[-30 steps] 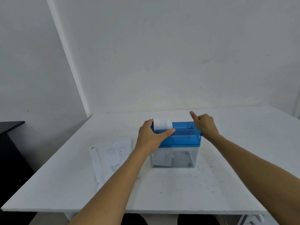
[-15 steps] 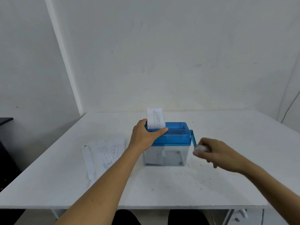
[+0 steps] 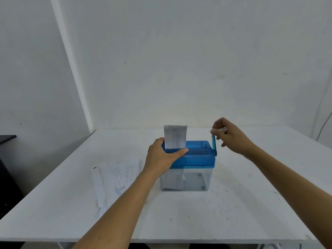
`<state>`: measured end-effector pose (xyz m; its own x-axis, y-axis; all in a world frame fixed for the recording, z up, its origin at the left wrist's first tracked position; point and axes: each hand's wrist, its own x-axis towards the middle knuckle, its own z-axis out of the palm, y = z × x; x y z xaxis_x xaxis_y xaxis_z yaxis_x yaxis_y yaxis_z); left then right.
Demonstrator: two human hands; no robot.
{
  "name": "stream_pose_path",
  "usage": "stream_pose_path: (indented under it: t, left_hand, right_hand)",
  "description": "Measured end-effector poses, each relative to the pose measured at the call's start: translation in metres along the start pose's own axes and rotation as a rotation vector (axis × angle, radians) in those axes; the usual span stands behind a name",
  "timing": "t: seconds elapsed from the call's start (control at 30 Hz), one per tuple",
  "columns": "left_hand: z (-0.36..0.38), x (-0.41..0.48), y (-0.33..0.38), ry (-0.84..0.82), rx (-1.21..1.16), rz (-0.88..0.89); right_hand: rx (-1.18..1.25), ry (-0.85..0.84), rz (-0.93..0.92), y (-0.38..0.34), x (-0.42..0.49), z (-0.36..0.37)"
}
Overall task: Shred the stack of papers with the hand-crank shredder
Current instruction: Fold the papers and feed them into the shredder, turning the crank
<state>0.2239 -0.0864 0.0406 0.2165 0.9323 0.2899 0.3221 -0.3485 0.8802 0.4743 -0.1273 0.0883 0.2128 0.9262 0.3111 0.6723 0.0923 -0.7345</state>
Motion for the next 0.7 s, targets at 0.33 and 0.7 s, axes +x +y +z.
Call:
stream_pose_path:
  t: [0.33, 0.7]
  left_hand:
    - [0.001, -0.001, -0.001, 0.007, 0.020, 0.013]
    - [0.003, -0.001, -0.001, -0.003, 0.003, -0.005]
  right_hand:
    - [0.009, -0.061, 0.258, 0.053, -0.030, 0.064]
    - [-0.009, -0.341, 0.243, 0.018, -0.097, 0.015]
